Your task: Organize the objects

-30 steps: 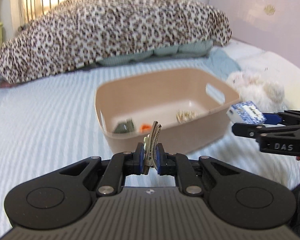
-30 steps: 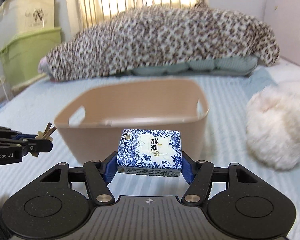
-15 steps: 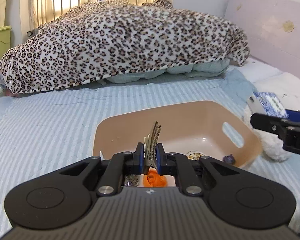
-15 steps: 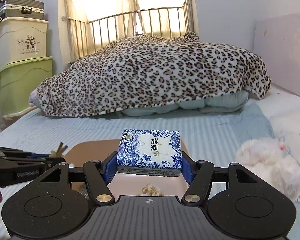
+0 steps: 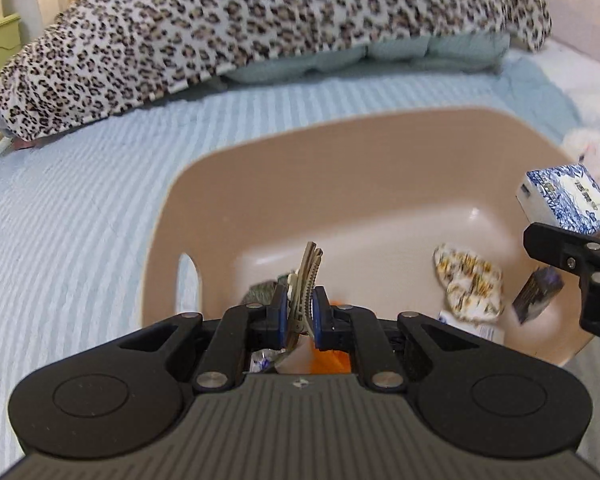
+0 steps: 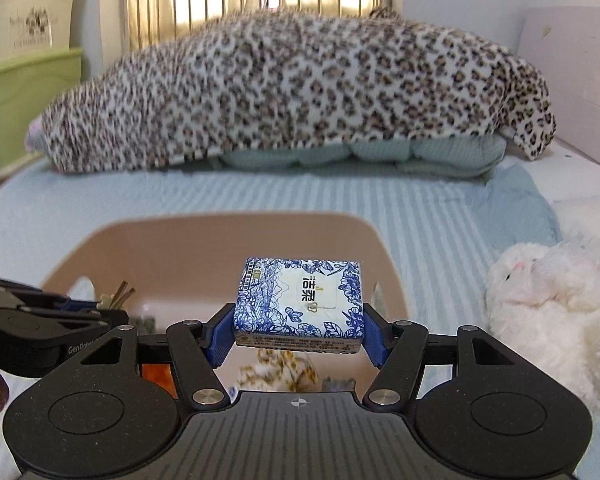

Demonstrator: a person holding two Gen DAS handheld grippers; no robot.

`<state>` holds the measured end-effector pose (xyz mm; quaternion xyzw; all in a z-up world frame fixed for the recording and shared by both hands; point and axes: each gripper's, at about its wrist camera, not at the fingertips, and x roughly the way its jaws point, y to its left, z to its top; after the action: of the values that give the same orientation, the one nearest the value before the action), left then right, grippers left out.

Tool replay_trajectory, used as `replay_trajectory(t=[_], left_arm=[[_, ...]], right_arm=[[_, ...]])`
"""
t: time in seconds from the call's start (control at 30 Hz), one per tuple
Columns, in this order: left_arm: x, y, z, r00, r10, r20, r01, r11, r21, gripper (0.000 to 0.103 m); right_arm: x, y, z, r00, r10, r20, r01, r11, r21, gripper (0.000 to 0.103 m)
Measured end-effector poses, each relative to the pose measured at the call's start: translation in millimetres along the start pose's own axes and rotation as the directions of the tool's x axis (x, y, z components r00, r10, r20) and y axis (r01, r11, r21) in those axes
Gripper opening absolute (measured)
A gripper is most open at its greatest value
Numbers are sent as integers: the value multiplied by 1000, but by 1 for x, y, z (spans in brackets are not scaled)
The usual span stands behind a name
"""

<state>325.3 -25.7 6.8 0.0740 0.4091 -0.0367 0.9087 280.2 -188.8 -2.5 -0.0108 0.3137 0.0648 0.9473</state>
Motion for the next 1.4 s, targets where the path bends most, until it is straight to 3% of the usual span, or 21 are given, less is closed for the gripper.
replay_trajectory(t=[0.2, 0.23, 0.27, 0.3, 0.4, 0.47, 0.63, 1.03, 1.4], left_arm=[[5, 4, -6, 999, -21, -36, 20, 999, -27, 15], [3, 5, -6, 999, -18, -34, 17, 999, -29, 16], [2, 4, -6, 999, -18, -34, 17, 999, -32, 25], [0, 5, -6, 999, -17, -34, 16, 999, -38, 50], [-15, 4, -6, 999, -33, 1, 33, 998, -60, 66], [-24, 4, -8, 999, -32, 21, 33, 997, -66, 71], [-48, 4, -14, 999, -19, 49, 22, 997, -72, 71], [-124, 6, -41, 994, -23, 108, 33, 995, -91, 71], [-185, 14, -86, 991, 1, 137, 14, 994, -112, 71]], right_arm=[[13, 6, -8, 996, -10, -86, 7, 999, -41, 61], [12, 6, -8, 996, -10, -90, 6, 999, -45, 67], [9, 6, -9, 996, -12, -89, 8, 999, -45, 68], [6, 6, -8, 996, -10, -84, 7, 999, -42, 69], [-8, 3, -3, 998, -3, -65, 1, 1000, -28, 75], [-20, 1, 0, 999, 0, -45, -1, 1000, -18, 79], [-48, -6, 3, 1000, 13, -21, -12, 1000, 11, 87], [-127, 0, -5, 1000, 6, 15, -6, 999, 35, 89], [-193, 19, -37, 999, 27, 38, -27, 1000, 3, 89]])
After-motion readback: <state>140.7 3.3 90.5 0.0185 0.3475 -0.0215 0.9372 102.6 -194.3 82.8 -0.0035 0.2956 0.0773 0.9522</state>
